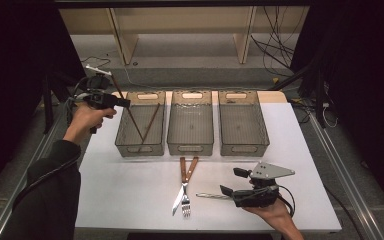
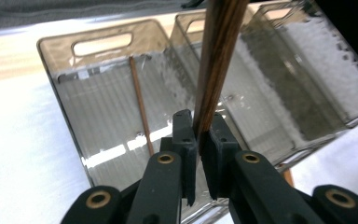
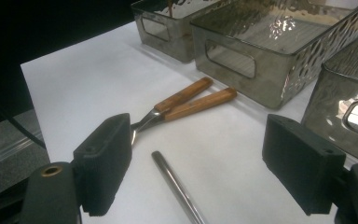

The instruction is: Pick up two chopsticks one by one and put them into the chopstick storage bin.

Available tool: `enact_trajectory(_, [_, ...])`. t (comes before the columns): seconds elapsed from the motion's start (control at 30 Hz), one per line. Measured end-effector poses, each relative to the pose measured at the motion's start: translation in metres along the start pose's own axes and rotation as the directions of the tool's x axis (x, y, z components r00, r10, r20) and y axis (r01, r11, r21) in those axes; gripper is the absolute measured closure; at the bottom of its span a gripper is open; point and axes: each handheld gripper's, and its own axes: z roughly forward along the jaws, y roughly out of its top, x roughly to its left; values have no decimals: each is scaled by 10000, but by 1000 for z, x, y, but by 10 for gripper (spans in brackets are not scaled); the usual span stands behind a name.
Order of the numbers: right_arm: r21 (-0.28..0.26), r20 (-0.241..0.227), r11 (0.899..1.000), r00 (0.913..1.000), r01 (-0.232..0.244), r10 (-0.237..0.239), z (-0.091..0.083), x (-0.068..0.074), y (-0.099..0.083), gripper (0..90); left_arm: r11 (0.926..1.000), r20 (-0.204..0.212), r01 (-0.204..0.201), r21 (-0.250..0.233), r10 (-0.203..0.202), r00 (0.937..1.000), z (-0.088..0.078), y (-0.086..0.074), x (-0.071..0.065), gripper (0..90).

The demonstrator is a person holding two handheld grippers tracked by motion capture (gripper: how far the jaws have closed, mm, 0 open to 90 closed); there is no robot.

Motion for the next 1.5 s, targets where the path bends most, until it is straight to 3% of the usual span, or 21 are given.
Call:
enact_trajectory(0.27, [27,-15,10000,10000,44,-44,0,0,-1,250,9979,-153,34,652,-24,9999,18,-5,5,842])
enact_trajectory(0.73, [95,-53,9999,10000,53,-52,1,0,-1,254,9955,8,112,944,-113,9999,35,-13,8,838])
enact_trajectory(0.93, [86,-43,9999,10000,65,-64,1,-1,-1,255,9952,73,42,977,-50,10000,40,-10,4,836])
enact_trajectory(1.5, [93,-15,9999,10000,64,-64,0,-1,-2,256,9977,-16,405,552,-405,9992,57,-10,5,820])
